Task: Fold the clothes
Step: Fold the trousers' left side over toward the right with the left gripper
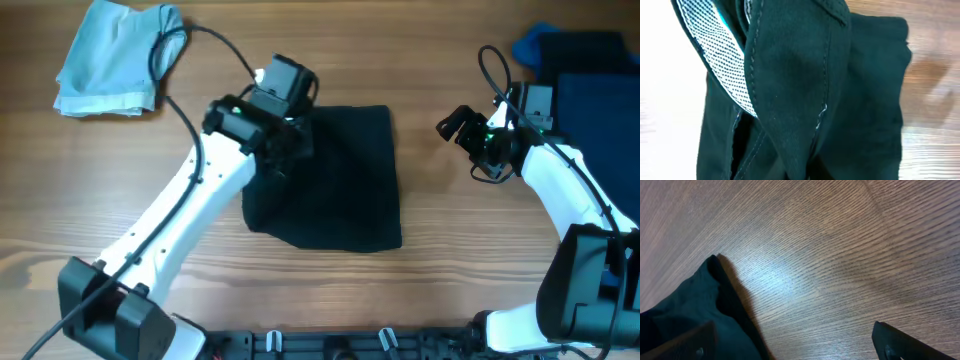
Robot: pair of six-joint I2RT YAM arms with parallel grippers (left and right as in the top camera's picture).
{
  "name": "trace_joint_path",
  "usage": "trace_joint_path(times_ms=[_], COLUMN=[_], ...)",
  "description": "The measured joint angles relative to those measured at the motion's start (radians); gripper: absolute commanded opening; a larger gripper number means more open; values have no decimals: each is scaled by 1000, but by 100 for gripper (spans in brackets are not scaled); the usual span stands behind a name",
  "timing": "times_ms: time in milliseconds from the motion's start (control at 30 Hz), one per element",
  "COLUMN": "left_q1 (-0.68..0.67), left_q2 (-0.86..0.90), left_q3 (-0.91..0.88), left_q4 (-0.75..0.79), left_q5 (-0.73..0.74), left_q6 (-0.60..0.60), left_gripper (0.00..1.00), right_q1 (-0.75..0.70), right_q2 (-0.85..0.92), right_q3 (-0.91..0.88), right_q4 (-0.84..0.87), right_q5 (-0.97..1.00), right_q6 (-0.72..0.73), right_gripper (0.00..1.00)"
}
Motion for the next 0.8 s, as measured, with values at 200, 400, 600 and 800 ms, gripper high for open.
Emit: trace_joint_path(times_ms=[200,400,600,800], left_q1=[-121,-135,-190,-114], left_q2=[32,153,153,106], left_q3=[6,6,7,21], left_q4=[117,212,230,89], left_q5=[-14,16,76,77], left_q6=[-180,-265,-283,-205], left_gripper=[4,4,86,95], right_q1=[0,0,0,0], right_q2=[0,0,0,0], right_q3=[0,0,0,0], right_q4=[0,0,0,0], right_q5=[0,0,0,0], right_q6=[0,0,0,0], right_gripper=[100,100,100,100])
